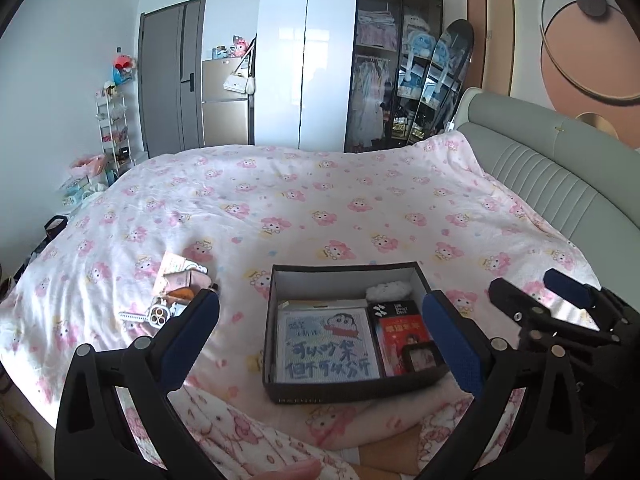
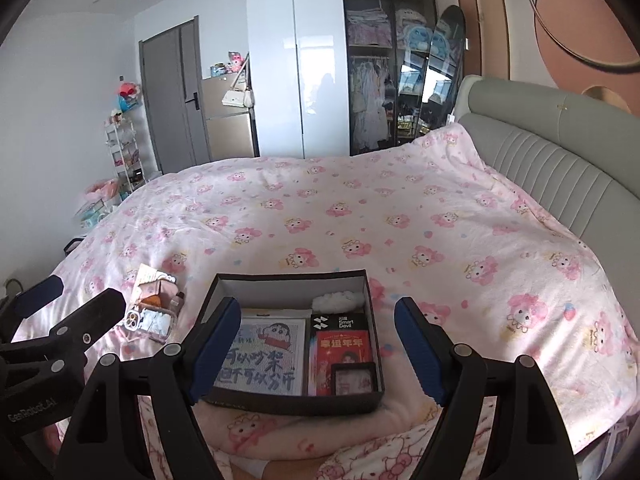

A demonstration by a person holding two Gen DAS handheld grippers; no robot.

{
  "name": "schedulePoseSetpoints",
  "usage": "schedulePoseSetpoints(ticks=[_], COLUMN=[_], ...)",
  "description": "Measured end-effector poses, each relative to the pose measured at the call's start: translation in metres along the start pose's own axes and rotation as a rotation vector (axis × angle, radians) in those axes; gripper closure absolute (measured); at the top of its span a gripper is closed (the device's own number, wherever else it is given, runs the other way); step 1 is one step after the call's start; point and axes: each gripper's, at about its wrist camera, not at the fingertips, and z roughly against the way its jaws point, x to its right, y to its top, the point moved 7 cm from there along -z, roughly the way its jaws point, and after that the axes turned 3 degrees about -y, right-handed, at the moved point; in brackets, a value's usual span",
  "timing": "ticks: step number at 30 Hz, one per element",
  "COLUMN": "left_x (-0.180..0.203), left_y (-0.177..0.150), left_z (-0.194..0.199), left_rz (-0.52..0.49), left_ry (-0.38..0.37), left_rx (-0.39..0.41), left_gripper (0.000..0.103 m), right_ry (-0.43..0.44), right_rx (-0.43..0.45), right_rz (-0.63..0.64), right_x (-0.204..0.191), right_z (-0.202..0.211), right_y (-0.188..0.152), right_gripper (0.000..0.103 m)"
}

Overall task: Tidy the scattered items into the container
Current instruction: 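Withdraw the left gripper up and away from the box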

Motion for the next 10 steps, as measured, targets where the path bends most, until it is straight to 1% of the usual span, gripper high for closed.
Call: schedulePoseSetpoints(ticks=[10], left_x=[-0.004], left_y=[-0.015], left_z=[0.019], left_rz=[0.031], left_ry=[0.023], left_rx=[-0.004], left_gripper=[0.000], right_ry=[0.033], right_rx=[0.004], right_rz=[0.033], right_x=[-0.013], right_z=[0.014], right_y=[-0.014], right_gripper=[0.025])
